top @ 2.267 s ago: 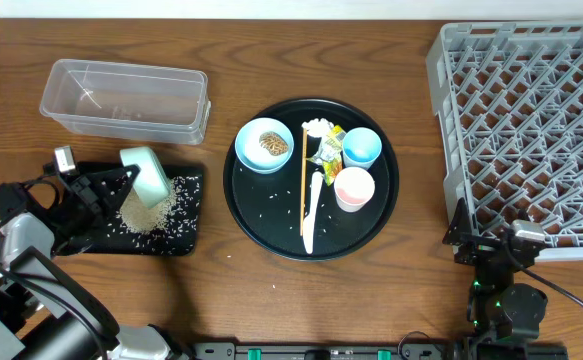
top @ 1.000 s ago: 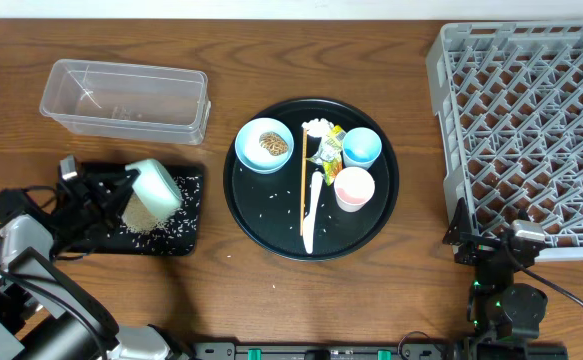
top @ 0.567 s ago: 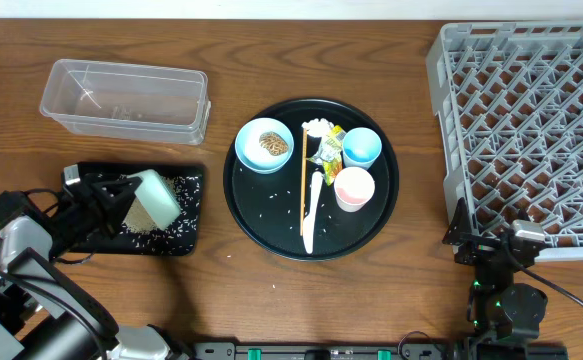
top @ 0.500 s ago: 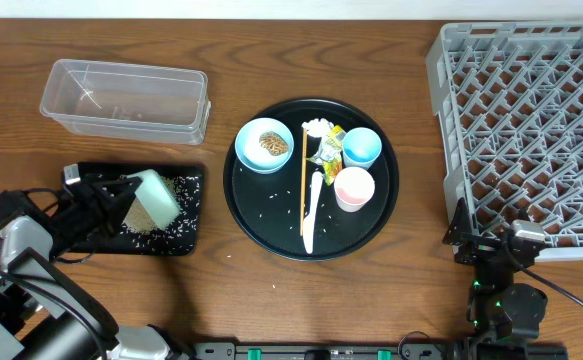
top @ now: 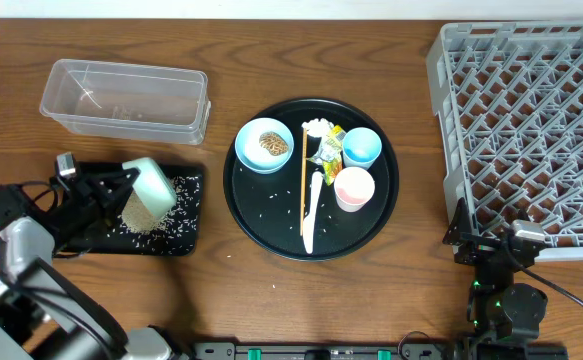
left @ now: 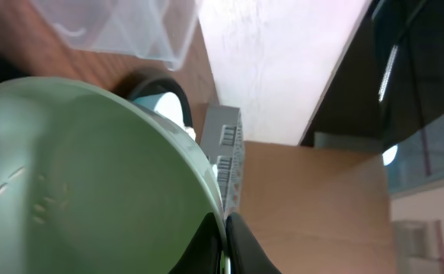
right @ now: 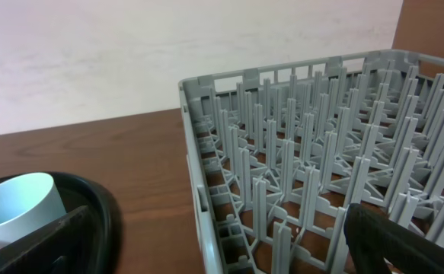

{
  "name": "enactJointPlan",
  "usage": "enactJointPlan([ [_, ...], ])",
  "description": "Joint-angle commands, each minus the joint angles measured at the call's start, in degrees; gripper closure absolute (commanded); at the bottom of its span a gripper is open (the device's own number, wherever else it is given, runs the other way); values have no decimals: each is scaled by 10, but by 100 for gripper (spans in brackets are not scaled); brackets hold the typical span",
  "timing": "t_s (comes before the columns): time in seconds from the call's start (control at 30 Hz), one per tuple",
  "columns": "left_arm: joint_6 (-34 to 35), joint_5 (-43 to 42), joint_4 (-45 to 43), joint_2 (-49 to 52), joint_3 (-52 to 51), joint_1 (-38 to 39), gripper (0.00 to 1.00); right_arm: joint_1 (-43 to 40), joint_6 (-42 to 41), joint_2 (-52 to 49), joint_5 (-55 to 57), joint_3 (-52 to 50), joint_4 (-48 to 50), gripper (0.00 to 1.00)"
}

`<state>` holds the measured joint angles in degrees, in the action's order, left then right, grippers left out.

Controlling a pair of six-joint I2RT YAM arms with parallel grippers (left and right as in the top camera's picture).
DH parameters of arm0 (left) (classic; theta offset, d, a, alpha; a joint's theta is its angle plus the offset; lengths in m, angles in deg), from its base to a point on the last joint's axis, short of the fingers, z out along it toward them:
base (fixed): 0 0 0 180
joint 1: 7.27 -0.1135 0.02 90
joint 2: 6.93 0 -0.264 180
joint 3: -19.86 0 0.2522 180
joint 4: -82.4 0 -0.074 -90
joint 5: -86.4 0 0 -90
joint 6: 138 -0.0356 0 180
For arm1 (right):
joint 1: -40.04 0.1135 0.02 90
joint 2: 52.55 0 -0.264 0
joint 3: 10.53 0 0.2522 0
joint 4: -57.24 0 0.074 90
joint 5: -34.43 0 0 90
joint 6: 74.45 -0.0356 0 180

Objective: Sort waste into correct bins and load items into the dishwasher rack
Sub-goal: 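Tilt the green bowl to pour the rice onto the black tray, then carry the emptied green bowl back and set it on the round tray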

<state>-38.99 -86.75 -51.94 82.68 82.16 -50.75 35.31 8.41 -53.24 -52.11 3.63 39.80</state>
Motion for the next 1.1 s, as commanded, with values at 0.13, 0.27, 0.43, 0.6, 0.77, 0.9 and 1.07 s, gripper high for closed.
enactJointPlan([
  [0.13, -2, 130, 2, -137, 8, 68, 94, 6, 5, 4, 6, -1, -2, 1],
  [0.27, 18, 211, 5, -219, 10, 134, 94, 6, 5, 4, 6, -1, -2, 1],
  [0.43, 22, 288, 31, -297, 10, 223, 94, 6, 5, 4, 6, -1, -2, 1],
  [0.6, 21, 409, 96, -344, 10, 336, 94, 6, 5, 4, 6, -1, -2, 1],
  [0.77, 20, 534, 122, -341, 10, 479, 94, 6, 5, 4, 6, -1, -2, 1],
  [0.9, 21, 596, 102, -320, 10, 577, 94, 6, 5, 4, 6, -1, -2, 1],
  [1.07, 22, 662, 58, -268, 10, 669, 94, 6, 5, 4, 6, -1, -2, 1],
])
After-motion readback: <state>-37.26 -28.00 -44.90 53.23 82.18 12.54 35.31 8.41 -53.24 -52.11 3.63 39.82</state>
